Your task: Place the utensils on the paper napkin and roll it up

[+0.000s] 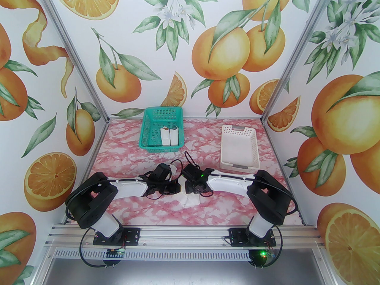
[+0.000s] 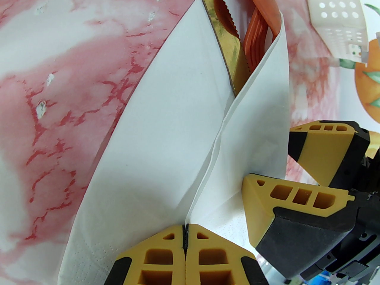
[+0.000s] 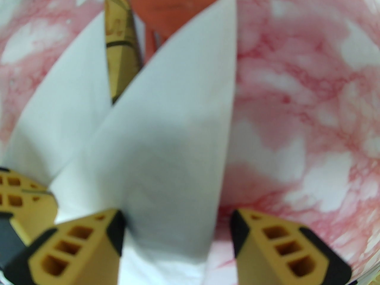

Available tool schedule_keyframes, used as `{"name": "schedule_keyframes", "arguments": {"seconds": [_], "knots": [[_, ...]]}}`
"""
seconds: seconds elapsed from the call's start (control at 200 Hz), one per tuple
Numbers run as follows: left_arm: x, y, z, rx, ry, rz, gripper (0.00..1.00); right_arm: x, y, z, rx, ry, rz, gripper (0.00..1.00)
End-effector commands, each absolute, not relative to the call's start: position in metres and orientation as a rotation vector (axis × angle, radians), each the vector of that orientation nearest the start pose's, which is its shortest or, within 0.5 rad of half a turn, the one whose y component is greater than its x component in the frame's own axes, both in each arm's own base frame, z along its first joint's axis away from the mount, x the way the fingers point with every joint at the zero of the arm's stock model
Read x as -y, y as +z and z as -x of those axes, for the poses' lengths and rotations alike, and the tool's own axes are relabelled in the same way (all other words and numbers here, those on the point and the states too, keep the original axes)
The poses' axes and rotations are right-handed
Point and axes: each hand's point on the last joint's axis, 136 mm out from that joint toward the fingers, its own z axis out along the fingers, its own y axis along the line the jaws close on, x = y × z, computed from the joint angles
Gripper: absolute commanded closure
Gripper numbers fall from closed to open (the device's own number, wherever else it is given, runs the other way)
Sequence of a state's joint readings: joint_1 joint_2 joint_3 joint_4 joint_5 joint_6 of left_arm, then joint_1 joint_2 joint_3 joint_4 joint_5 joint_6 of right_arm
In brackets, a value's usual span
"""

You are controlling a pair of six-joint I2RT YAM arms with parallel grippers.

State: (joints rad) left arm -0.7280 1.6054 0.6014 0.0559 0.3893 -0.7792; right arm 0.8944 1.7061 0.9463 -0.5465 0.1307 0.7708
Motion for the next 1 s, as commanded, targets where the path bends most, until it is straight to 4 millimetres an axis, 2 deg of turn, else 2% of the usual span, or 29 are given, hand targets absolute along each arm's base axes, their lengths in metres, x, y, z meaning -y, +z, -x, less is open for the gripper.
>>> {"name": "schedule_keyframes", "arguments": {"seconds": [0.0,0.235,0.39,0.535,0.695,0.805,0.996], "knots": [[0.257,-0.010,-0.199,-2.879,-0.875,-0.060,1.00,-0.229,0.005,-0.221,-2.892,0.058,0.171,0.40],[0.257,-0.011,-0.198,-2.884,-0.874,-0.058,1.00,-0.226,0.014,-0.222,-2.881,0.060,0.177,0.48],[0.257,-0.010,-0.198,-2.883,-0.876,-0.061,1.00,-0.236,0.026,-0.229,-2.864,0.121,0.181,0.48],[0.258,-0.010,-0.199,-2.883,-0.879,-0.062,1.00,-0.249,0.040,-0.239,-2.838,0.232,0.168,0.43],[0.258,-0.010,-0.199,-2.884,-0.878,-0.063,1.00,-0.255,0.049,-0.255,-2.806,0.316,0.128,0.36],[0.259,-0.009,-0.199,-2.882,-0.881,-0.064,1.00,-0.254,0.048,-0.268,-2.790,0.292,0.122,0.31],[0.260,-0.009,-0.200,-2.879,-0.884,-0.066,1.00,-0.255,0.042,-0.287,-2.785,0.198,0.161,0.30]]}}
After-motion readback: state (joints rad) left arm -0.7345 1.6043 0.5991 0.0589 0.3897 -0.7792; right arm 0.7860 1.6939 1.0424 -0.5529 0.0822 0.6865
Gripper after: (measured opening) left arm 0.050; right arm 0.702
